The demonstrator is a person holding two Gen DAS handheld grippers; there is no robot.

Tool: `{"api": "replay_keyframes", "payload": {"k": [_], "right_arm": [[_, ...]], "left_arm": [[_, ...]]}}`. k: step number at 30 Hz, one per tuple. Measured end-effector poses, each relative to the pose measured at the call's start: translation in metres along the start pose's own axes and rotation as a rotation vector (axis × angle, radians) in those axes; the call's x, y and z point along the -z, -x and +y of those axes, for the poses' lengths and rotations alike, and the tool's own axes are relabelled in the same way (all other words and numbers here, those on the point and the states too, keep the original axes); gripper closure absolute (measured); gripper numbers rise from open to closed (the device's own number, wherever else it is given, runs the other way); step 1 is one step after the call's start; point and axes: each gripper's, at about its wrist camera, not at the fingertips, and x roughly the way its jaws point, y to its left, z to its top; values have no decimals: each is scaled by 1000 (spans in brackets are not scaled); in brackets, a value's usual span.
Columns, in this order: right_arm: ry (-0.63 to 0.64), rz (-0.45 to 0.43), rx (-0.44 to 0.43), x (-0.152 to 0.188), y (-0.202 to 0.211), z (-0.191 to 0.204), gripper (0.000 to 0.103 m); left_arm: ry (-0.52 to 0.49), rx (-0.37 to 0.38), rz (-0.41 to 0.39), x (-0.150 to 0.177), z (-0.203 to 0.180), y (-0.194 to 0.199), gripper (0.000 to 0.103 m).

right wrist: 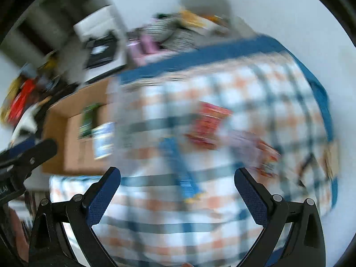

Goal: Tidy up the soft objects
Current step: 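Grasp the red snack bag with the left tool while the right tool grasps the orange panda bag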

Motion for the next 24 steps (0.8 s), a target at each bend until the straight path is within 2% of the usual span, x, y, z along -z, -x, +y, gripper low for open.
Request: {"api": "replay_keyframes", "payload": {"k": [3,4,8,9,14,18,22,24], "right_arm": [[-112,42,64,-5,-25,-76,0],[-135,57,65,-5,-33,-95,0],[-229,117,69,-2,-65,-167,3],[-243,130,69,-1,-71,-177,3],[-331,178,38,-1,-108,-224,3],[-404,252,-6,-4,-152,-244,5],[-424,334,-52,-3,-194,-250,8],[-460,316,-95,-4,-198,-256,10]], "left_arm": [[-7,24,107,-2,-35,-49,10],[0,44,160,0,-45,-71,10],[29,46,346,12,-72,-143,10],[35,51,364,13,-77,-154,10],[27,41,365,-10,-101,-186,10],[-63,5,355,-43,-130,-208,10],[-158,-36,402,-63,-153,-244,10],[-182,-35,433,-67,-158,-260,10]]}}
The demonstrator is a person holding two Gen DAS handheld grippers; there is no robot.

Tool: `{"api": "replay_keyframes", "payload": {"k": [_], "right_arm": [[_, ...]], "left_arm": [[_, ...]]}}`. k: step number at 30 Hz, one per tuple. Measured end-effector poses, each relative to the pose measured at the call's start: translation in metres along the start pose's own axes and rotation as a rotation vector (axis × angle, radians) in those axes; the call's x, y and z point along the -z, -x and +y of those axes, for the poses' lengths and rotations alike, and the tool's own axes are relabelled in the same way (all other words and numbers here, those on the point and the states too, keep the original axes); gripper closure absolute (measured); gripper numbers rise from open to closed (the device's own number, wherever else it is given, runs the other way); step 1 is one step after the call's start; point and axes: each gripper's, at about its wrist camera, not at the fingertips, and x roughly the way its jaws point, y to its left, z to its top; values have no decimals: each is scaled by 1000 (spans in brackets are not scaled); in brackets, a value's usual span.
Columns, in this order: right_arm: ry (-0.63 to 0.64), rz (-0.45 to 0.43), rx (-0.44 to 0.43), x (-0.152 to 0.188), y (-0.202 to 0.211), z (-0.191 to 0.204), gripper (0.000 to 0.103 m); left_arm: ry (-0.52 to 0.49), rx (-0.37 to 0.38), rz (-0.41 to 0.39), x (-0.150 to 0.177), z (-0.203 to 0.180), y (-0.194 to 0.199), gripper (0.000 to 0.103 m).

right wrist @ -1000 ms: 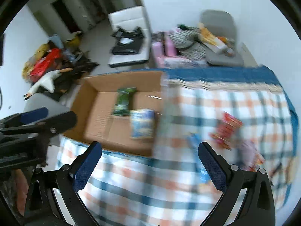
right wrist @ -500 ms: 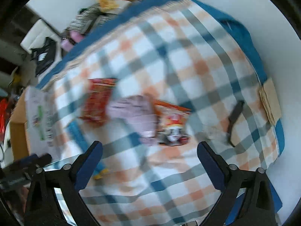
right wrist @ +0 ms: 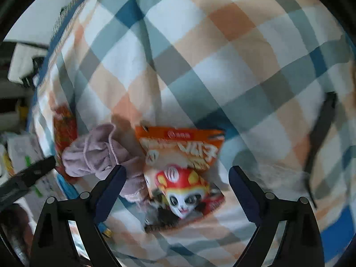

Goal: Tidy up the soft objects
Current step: 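Grasp the red snack bag with the left tool while the right tool grasps the orange panda bag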

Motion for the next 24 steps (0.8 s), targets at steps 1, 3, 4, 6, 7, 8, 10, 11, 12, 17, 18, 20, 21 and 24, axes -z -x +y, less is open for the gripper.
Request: {"api": "replay_keyframes", "payload": {"k": [1,3,4,6,7,8,10,11,12,17,18,20,21,24], "right_arm": [[-2,3,-1,-3,0,-1,15],[-15,6,-21,-5,1,-6,23],[-18,12,-24,-5,1,-7,28],[-12,12,-2,-4,2,-11,33],[-2,15,17,-4,3,-11,33],[6,19,38,-4,4,-8,33],[15,28,59,-2,0,-9,33],[22,44,60,-2,-5,-8,32],[29,49,62,-1,-9,-7,30],[73,19,137,6,-11,7,44],[66,18,129,9,-10,7,48],[56,9,132,14,-7,8,50],[61,-3,138,17,-3,9,51],[68,-32,142,31,6,20,52]], "left_arm": [[-8,12,20,-6,-3,-8,10],[-32,31,60,-12,-7,-21,10],[-44,28,83,-14,-10,-27,10],[-59,12,110,-15,-15,-40,10],[-61,8,106,-15,-16,-43,10],[-50,12,95,-16,-16,-43,11],[-36,21,60,-14,-16,-40,20],[-36,16,49,-12,-15,-38,27],[-37,15,42,-11,-16,-37,35],[-38,6,9,3,-18,-25,56],[-30,5,2,6,-17,-22,57],[-17,4,-9,11,-19,-18,57],[-12,1,-13,14,-16,-16,58],[-1,0,-24,26,-17,-7,58]]}}
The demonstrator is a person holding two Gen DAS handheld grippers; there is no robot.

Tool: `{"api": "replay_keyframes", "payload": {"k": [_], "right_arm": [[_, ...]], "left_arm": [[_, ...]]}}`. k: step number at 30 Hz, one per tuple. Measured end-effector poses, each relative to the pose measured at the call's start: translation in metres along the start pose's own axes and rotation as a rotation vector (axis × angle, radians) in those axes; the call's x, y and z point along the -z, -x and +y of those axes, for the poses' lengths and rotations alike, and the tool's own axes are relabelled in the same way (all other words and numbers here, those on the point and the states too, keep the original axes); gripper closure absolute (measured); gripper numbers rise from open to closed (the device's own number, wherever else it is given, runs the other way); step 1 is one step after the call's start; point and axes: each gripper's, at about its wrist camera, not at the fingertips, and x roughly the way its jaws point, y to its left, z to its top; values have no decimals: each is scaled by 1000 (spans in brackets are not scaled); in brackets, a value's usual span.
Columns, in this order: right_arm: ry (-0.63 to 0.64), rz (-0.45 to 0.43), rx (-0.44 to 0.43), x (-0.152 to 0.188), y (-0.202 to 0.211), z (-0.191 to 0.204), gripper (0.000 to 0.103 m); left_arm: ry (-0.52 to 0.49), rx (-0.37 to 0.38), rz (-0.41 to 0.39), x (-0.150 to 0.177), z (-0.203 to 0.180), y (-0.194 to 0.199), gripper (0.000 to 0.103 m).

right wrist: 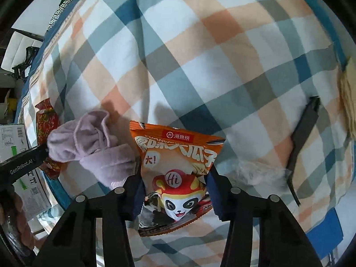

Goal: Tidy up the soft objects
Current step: 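Grasp the red snack bag with the left tool while the right tool grasps the orange panda bag, then carry both bags into the box and open both tools to release them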

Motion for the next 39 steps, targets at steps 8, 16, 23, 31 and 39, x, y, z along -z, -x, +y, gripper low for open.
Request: {"api": "replay_keyframes", "payload": {"k": [8,16,23,31,39], "right_arm": [[48,-90,-59,29,44,26,53],[260,-154,-153,72,102,115,53],[473,-172,-251,120,148,228,53],[595,-152,-275,172,156,349,53],[615,-142,-224,193,151,408,53]], "left_arm": [[56,71,-84,51,28,54,58],[154,148,-208,122,92,129,58],[274,95,-307,174,192,181,58],[410,40,-363,220,299,205,58],[406,73,-334,229,336,186,58]]}}
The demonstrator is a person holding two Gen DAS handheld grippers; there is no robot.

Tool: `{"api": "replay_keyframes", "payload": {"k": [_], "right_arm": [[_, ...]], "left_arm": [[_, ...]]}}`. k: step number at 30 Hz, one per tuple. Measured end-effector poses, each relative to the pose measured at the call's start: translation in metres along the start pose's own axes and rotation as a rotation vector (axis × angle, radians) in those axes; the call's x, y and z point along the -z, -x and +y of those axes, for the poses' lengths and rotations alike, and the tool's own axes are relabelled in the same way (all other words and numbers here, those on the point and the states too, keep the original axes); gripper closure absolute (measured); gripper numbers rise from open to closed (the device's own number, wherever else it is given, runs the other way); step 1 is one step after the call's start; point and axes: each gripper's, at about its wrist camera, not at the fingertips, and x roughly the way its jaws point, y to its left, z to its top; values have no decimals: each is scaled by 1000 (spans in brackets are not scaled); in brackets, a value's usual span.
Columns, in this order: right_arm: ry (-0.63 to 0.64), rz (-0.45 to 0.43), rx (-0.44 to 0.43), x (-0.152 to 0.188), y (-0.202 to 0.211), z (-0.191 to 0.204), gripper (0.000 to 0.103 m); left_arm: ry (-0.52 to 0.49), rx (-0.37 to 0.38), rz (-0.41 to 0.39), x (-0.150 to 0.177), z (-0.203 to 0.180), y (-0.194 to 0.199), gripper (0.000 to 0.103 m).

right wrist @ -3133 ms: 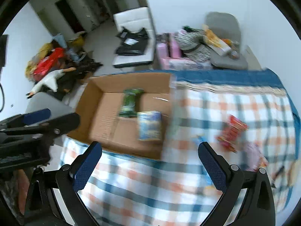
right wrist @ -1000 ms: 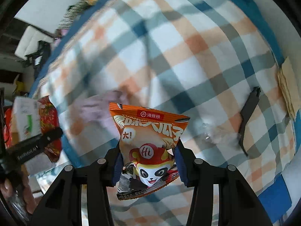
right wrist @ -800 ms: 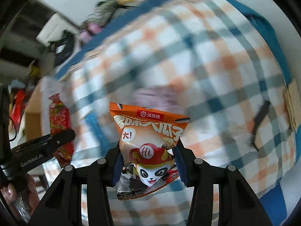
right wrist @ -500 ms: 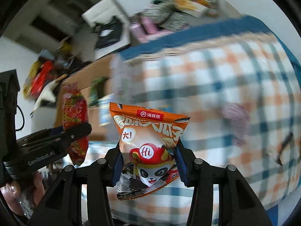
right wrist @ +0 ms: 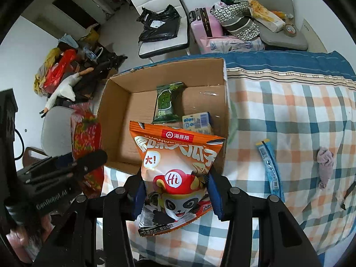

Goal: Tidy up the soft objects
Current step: 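Carry both bags into the box and open both tools to release them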

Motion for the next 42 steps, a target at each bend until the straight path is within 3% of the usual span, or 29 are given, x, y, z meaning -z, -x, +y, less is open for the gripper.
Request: {"api": "replay_keyframes", "payload": {"k": [7,22,28,36,38,42], "right_arm": [[-25,6,48,-34,-36,14,53],[-103,79,197,-116,-141,-16,53],[-96,111,231,-132,-172,-20,52],[-47,121,277,-138,-193,-12,51],[-46,117,281,-139,-193,-11,48],[-47,89,287,-141,-185,-11,15]], "left_arm": [[-11,13,22,-29,27,-23,58],[-20,-36,195,-131,60,-145,58],[-34,-43,236,-144,60,-170,58],[-3,-45,240,-150,62,-174,58],[12,-38,236,-152,64,-171,57],[23,-37,206,-153,68,-159,43]]}}
